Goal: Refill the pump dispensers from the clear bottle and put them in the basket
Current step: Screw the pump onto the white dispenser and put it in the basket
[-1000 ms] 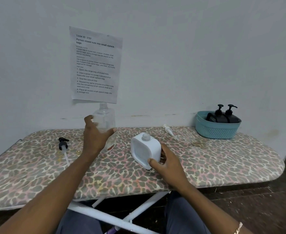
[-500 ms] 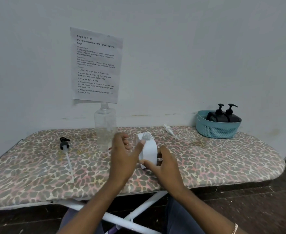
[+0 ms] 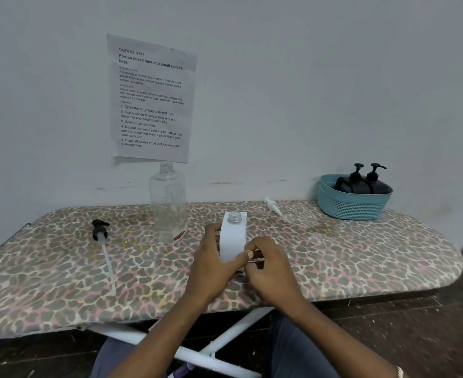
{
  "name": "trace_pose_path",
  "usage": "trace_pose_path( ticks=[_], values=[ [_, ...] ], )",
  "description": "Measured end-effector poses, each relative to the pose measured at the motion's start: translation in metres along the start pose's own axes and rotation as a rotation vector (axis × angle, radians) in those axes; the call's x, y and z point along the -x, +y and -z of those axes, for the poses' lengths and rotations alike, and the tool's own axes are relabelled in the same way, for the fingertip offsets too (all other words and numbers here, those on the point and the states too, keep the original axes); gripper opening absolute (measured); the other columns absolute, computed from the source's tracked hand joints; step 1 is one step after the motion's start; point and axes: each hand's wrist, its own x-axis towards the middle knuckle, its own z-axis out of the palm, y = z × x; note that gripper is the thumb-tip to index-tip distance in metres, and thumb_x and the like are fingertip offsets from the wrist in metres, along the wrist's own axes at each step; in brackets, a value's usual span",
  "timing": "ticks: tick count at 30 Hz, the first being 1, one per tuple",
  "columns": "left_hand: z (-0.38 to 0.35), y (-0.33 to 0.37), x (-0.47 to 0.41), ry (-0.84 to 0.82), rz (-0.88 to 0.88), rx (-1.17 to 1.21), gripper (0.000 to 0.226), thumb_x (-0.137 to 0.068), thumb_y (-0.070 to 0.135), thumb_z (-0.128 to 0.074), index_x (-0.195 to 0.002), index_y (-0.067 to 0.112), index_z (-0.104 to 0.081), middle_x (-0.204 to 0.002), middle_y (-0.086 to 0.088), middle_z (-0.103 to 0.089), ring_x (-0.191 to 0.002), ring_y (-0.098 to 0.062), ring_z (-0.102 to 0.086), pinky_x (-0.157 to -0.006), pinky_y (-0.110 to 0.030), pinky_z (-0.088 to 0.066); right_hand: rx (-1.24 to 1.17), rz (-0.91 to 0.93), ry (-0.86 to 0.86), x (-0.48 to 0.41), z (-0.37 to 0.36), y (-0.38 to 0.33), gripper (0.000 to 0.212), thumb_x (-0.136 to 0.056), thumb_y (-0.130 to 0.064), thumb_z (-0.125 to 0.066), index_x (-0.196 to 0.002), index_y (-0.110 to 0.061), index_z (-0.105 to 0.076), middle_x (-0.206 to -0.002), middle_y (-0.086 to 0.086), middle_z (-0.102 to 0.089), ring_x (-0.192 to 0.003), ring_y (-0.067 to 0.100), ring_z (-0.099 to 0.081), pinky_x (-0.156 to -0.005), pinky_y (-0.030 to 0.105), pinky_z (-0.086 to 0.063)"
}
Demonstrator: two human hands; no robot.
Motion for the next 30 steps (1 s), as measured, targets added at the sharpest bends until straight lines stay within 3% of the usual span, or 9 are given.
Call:
trace_pose_path(
  ticks=[4, 10, 13, 17, 20, 22, 27, 30],
  values=[
    [0.003, -0.005, -0.003, -0.048, 0.007, -0.028, 0.068, -0.069, 0.051, -0.071, -0.129, 0.04, -0.042, -0.112, 0.007, -0.063, -0.092, -0.015, -0.067, -0.064, -0.042, -0.061, -0.004, -0.095, 0.036, -0.013, 0.011, 0.006, 0.018, -0.089, -0.004, -0.062, -0.095, -0.02, -0.067, -0.099, -0.008, -0.067, -0.088, -0.004, -0.064, -0.069, 0.007, -0.046],
    [0.007, -0.01, -0.012, -0.116, 0.065, 0.007, 0.061, -0.083, 0.022, -0.075, -0.134, 0.036, -0.043, -0.109, -0.003, -0.062, -0.068, -0.024, -0.074, -0.047, -0.036, -0.059, 0.042, -0.12, 0.176, -0.059, 0.037, 0.009, 0.012, -0.094, -0.009, -0.062, -0.1, -0.016, -0.069, -0.096, -0.007, -0.067, -0.085, 0.003, -0.062, -0.067, 0.015, -0.045],
    [0.008, -0.016, -0.014, -0.135, 0.062, 0.012, 0.065, -0.076, 0.034, -0.072, -0.134, 0.041, -0.043, -0.115, -0.002, -0.062, -0.077, -0.026, -0.074, -0.049, -0.032, -0.059, 0.203, -0.106, 0.198, -0.104, 0.043, 0.024, 0.009, -0.094, -0.016, -0.064, -0.101, -0.013, -0.07, -0.097, -0.002, -0.066, -0.083, 0.009, -0.061, -0.065, 0.019, -0.043],
    [0.008, -0.023, -0.017, -0.143, 0.059, 0.026, 0.066, -0.075, 0.039, -0.072, -0.134, 0.044, -0.043, -0.118, 0.001, -0.063, -0.085, -0.029, -0.073, -0.054, -0.032, -0.06, 0.423, -0.18, 0.117, -0.171, 0.046, 0.057, 0.028, -0.091, -0.028, -0.07, -0.106, -0.005, -0.071, -0.103, 0.009, -0.069, -0.092, 0.024, -0.063, -0.074, 0.029, -0.043],
    [0.007, -0.025, -0.019, -0.132, 0.052, 0.045, 0.066, -0.079, 0.041, -0.076, -0.137, 0.043, -0.044, -0.121, 0.003, -0.064, -0.089, -0.027, -0.073, -0.057, -0.03, -0.061, 0.546, -0.309, -0.052, -0.207, 0.041, 0.074, 0.041, -0.089, -0.041, -0.077, -0.078, -0.007, -0.059, -0.079, 0.009, -0.061, -0.079, 0.03, -0.06, -0.06, 0.03, -0.039],
    [0.007, -0.026, -0.019, -0.124, 0.052, 0.057, 0.066, -0.082, 0.036, -0.079, -0.138, 0.041, -0.045, -0.122, 0.005, -0.064, -0.095, -0.02, -0.071, -0.061, -0.03, -0.062, 0.631, -0.348, -0.146, -0.221, 0.035, 0.081, 0.048, -0.088, -0.046, -0.078, -0.078, -0.009, -0.051, -0.081, 0.009, -0.057, -0.079, 0.029, -0.056, -0.062, 0.032, -0.039],
    [0.005, -0.03, -0.018, -0.125, 0.064, 0.069, 0.073, -0.078, 0.047, -0.075, -0.143, 0.042, -0.043, -0.125, 0.007, -0.063, -0.101, -0.019, -0.07, -0.065, -0.031, -0.063, 0.701, -0.424, -0.26, -0.237, 0.018, 0.093, 0.04, -0.09, -0.035, -0.078, -0.107, -0.005, -0.056, -0.118, 0.019, -0.065, -0.107, 0.035, -0.062, -0.076, 0.034, -0.042],
    [0.004, -0.03, -0.017, -0.12, 0.057, 0.055, 0.076, -0.077, 0.051, -0.072, -0.145, 0.04, -0.041, -0.126, 0.008, -0.062, -0.106, -0.016, -0.068, -0.071, -0.036, -0.064, 0.671, -0.435, -0.247, -0.24, 0.015, 0.097, 0.035, -0.086, -0.026, -0.08, -0.095, -0.006, -0.053, -0.108, 0.018, -0.063, -0.095, 0.033, -0.059, -0.073, 0.033, -0.042]
  ],
)
